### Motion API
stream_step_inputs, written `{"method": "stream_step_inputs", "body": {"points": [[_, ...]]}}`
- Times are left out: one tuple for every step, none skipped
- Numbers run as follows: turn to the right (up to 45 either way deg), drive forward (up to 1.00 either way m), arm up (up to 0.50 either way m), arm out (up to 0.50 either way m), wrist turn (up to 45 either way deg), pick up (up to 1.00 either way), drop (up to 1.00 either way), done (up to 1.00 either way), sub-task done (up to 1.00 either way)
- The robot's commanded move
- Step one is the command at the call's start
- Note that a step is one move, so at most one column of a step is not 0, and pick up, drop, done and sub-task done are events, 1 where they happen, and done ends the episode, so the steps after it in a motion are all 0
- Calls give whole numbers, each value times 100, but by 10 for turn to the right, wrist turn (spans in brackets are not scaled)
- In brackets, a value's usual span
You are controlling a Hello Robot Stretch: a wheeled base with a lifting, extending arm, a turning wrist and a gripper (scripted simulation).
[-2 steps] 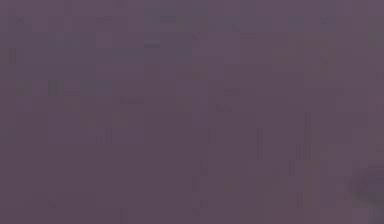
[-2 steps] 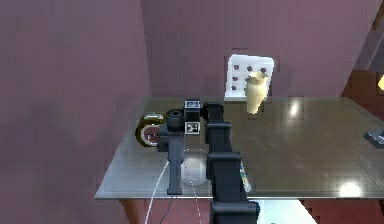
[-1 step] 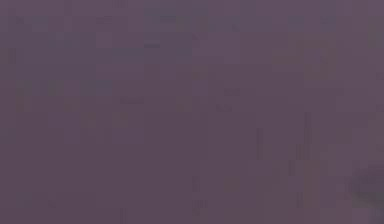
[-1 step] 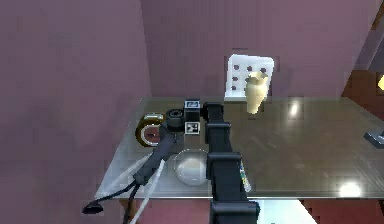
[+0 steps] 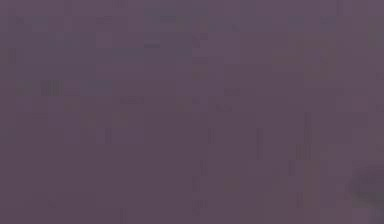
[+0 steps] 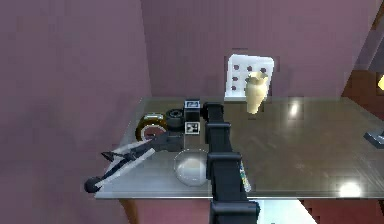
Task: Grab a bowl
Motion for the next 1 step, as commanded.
{"method": "stream_step_inputs", "body": {"points": [[0,0,0,0,450,0,0,0,0]]}}
